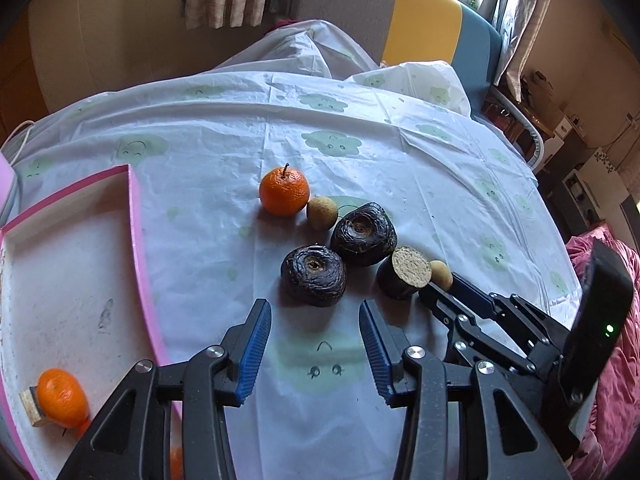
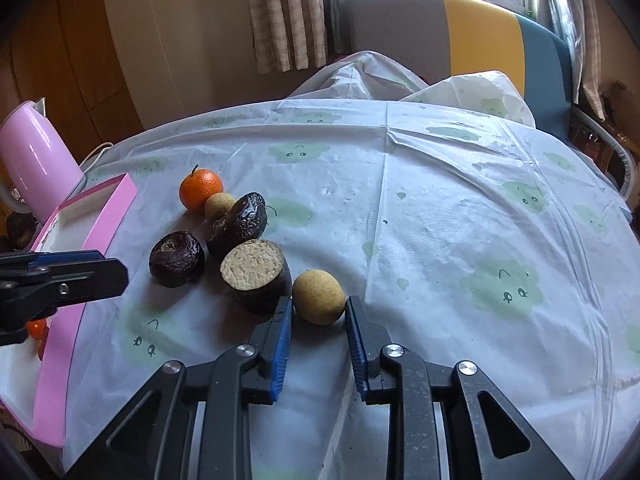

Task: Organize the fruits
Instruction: 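Grasp the small round brown fruit with the right gripper while the left gripper approaches a dark beet, then close the left gripper on the dark beet and lift it, then carry the beet over the tray with the left gripper while the right gripper carries the round fruit there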

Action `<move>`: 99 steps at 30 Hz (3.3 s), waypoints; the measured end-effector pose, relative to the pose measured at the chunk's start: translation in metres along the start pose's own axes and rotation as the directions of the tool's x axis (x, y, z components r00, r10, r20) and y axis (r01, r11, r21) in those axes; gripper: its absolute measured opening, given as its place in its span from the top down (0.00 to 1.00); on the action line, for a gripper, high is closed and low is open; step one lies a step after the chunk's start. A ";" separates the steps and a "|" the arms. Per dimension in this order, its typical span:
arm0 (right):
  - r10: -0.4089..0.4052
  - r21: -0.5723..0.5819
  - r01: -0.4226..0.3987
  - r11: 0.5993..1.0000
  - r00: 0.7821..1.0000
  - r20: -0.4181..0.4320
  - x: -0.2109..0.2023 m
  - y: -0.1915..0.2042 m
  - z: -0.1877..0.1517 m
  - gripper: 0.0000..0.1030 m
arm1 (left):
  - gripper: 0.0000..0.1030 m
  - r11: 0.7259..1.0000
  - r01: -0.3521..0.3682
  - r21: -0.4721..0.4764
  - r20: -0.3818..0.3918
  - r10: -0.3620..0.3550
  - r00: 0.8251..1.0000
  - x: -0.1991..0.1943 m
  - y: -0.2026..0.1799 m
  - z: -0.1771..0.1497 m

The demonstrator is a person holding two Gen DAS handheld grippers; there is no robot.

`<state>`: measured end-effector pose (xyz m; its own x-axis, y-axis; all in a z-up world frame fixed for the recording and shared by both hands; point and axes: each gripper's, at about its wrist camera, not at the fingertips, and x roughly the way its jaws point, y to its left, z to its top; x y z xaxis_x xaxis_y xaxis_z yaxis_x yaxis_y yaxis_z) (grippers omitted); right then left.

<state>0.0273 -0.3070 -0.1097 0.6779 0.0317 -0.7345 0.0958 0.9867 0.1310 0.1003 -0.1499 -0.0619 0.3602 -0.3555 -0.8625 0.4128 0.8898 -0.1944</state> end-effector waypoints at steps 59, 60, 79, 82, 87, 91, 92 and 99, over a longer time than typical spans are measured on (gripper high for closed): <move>-0.081 -0.022 0.081 0.996 0.997 0.003 0.005 0.009 0.000 0.74 | 0.56 0.991 -0.129 0.037 0.132 0.123 0.984 0.014 -0.014 -0.006; -0.081 -0.022 0.081 0.996 0.997 0.003 0.005 0.009 0.000 0.74 | 0.56 0.991 -0.128 0.036 0.138 0.122 0.983 0.009 -0.014 -0.008; -0.064 0.016 0.064 0.998 0.998 0.016 -0.039 0.017 -0.016 0.75 | 0.56 0.961 -0.243 -0.133 0.259 0.270 0.927 -0.098 0.077 -0.053; -0.027 -0.019 0.028 0.999 0.999 0.034 -0.047 0.035 -0.011 0.75 | 0.56 0.951 -0.263 -0.165 0.257 0.299 0.919 -0.106 0.094 -0.064; 0.091 -0.103 -0.086 0.991 0.995 0.044 -0.057 0.078 -0.002 0.75 | 0.56 0.934 -0.282 -0.221 0.246 0.333 0.910 -0.115 0.119 -0.082; 0.175 -0.182 -0.168 0.969 0.984 0.023 -0.058 0.117 0.002 0.75 | 0.56 0.919 -0.290 -0.268 0.238 0.355 0.904 -0.123 0.137 -0.095; 0.194 -0.195 -0.187 0.963 0.981 0.017 -0.058 0.125 0.002 0.75 | 0.56 0.916 -0.292 -0.276 0.239 0.360 0.902 -0.125 0.140 -0.097; 0.298 -0.250 -0.301 0.920 0.953 -0.051 -0.046 0.174 0.014 0.75 | 0.56 0.901 -0.292 -0.321 0.236 0.375 0.897 -0.134 0.156 -0.110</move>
<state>0.0227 -0.1392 -0.0439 0.6378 0.3319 -0.6950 -0.2978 0.9385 0.1748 0.0245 0.0675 -0.0280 0.6748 -0.0529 -0.7361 -0.0017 0.9973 -0.0732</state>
